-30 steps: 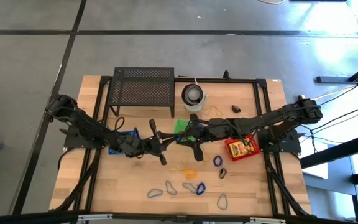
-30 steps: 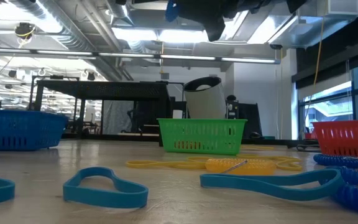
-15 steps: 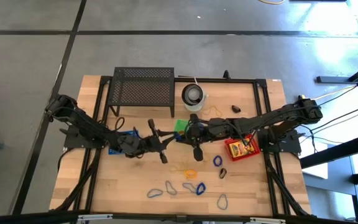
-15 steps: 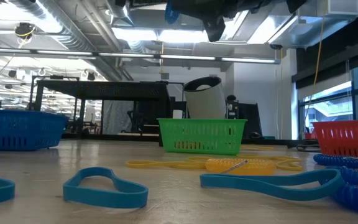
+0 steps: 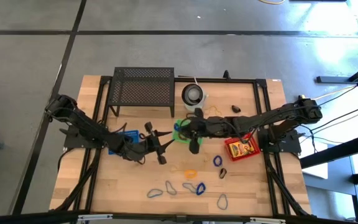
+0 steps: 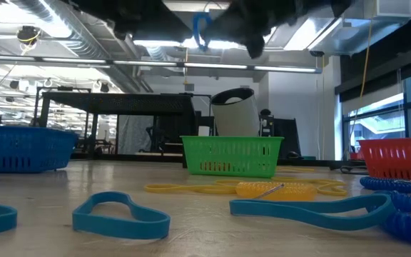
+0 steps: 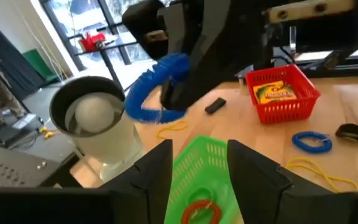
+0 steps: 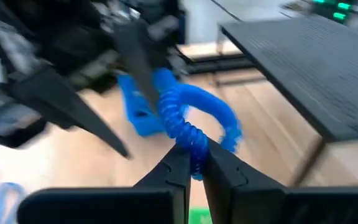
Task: Pick & Place Office Desk Supplies
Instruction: Put the blue spring keychain into the green bin
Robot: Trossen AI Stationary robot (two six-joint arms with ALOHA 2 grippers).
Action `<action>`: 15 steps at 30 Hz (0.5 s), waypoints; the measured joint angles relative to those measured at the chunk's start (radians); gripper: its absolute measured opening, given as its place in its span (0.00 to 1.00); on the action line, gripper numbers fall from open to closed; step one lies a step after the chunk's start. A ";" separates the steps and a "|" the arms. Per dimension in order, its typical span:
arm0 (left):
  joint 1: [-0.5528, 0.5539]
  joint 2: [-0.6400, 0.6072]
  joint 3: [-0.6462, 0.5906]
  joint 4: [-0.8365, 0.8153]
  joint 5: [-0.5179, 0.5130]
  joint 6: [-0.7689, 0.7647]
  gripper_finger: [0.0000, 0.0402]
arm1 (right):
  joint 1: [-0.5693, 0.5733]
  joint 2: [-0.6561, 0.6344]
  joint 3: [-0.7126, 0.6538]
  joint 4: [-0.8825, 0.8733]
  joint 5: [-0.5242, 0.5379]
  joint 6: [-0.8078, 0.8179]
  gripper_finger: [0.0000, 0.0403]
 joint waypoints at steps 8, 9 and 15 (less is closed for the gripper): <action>-0.023 0.000 0.000 0.002 -0.006 -0.007 0.35 | -0.070 0.000 0.000 -0.202 0.100 0.135 0.07; -0.023 0.000 0.000 0.002 -0.006 -0.007 0.35 | -0.078 0.000 0.000 -0.228 0.084 0.155 0.07; -0.023 0.000 0.000 0.002 -0.006 -0.009 0.35 | -0.106 0.040 0.000 -0.350 -0.024 0.243 0.07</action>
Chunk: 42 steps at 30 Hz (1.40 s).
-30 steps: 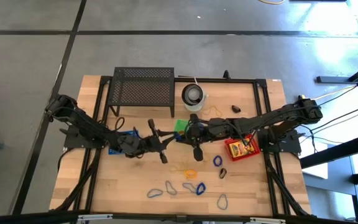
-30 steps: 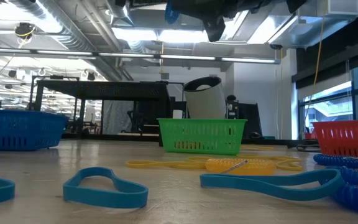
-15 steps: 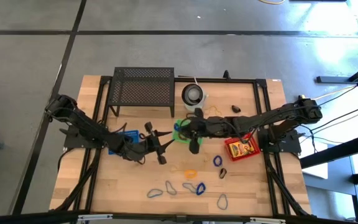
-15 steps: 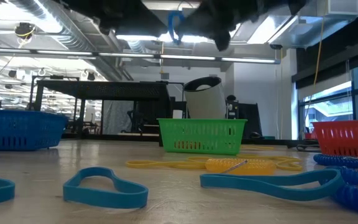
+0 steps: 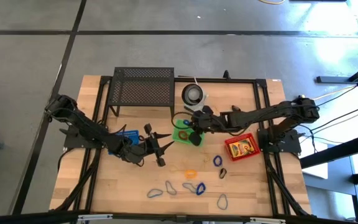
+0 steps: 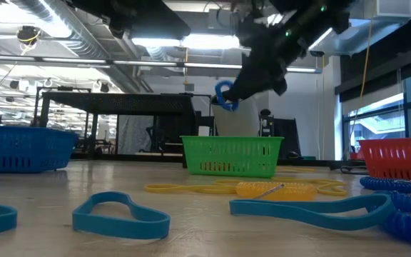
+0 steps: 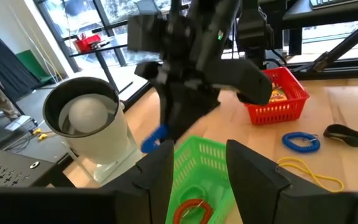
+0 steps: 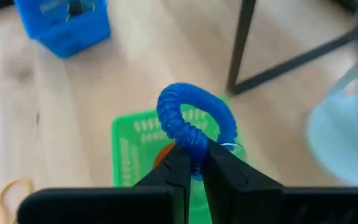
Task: Pick & Place Office Desk Supplies
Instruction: Put the blue spring keychain into the green bin, then put the blue rubber band into the blue bin
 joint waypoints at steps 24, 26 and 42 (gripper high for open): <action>-0.045 0.000 0.000 -0.012 0.002 -0.016 0.35 | -0.030 0.130 0.000 0.017 -0.222 -0.044 0.16; -0.051 0.000 0.000 -0.015 0.002 -0.017 0.35 | -0.030 0.130 0.000 0.017 -0.222 -0.044 0.20; -0.070 0.000 -0.001 -0.406 0.460 -0.418 0.35 | -0.024 0.126 0.082 0.010 -0.264 -0.041 0.41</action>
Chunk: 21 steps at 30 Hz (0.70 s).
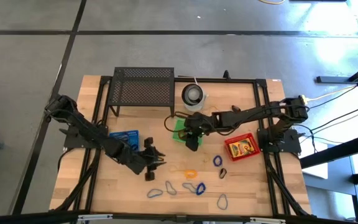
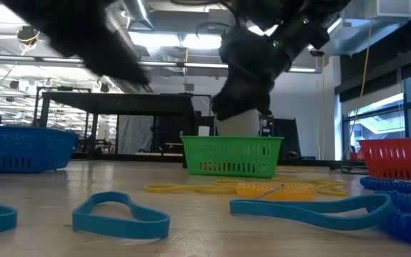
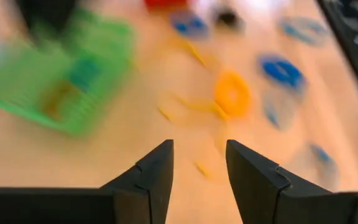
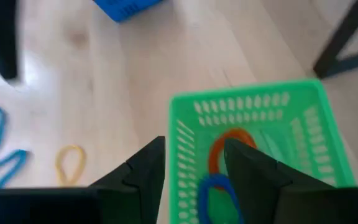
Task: Pick & Place Office Desk Supplies
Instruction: Put the blue rubber band into the blue bin
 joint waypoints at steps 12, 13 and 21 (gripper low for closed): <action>-0.099 0.016 -0.001 -0.056 0.352 -0.147 0.35 | 0.028 -0.001 0.010 -0.001 -0.001 -0.033 0.41; -0.106 0.027 -0.001 -0.038 0.337 -0.147 0.35 | 0.028 -0.001 0.010 -0.002 -0.001 -0.033 0.41; -0.119 0.187 -0.001 0.228 0.359 -0.151 0.35 | 0.028 -0.001 0.011 -0.001 -0.001 -0.032 0.41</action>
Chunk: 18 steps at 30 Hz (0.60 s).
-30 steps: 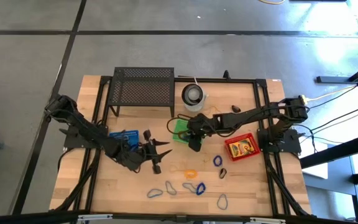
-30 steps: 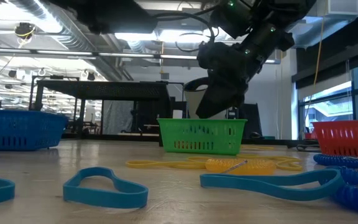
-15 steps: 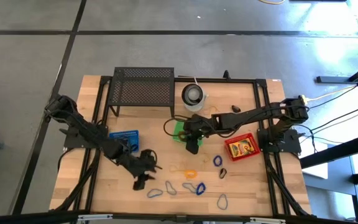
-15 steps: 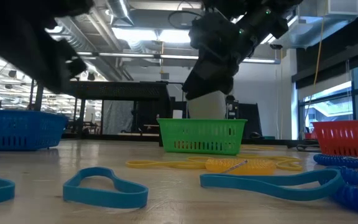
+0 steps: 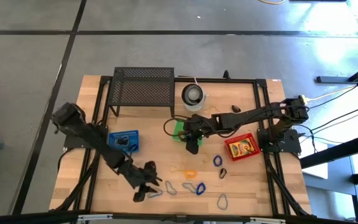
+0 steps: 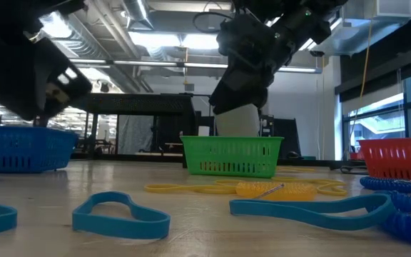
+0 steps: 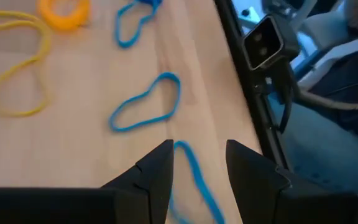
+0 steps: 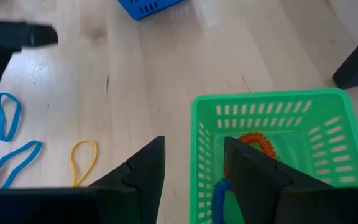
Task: Pick & Place Office Desk Supplies
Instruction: Put the blue rubber band into the blue bin
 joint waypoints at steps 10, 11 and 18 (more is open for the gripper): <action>0.064 0.040 0.000 0.044 0.103 0.146 0.35 | 0.000 0.000 0.000 0.009 0.016 0.002 0.41; 0.069 0.039 0.000 0.044 0.117 0.145 0.35 | 0.000 0.000 0.000 0.010 0.016 0.002 0.41; 0.043 0.044 0.000 0.013 0.121 0.085 0.35 | 0.000 0.000 0.000 0.012 0.016 0.002 0.41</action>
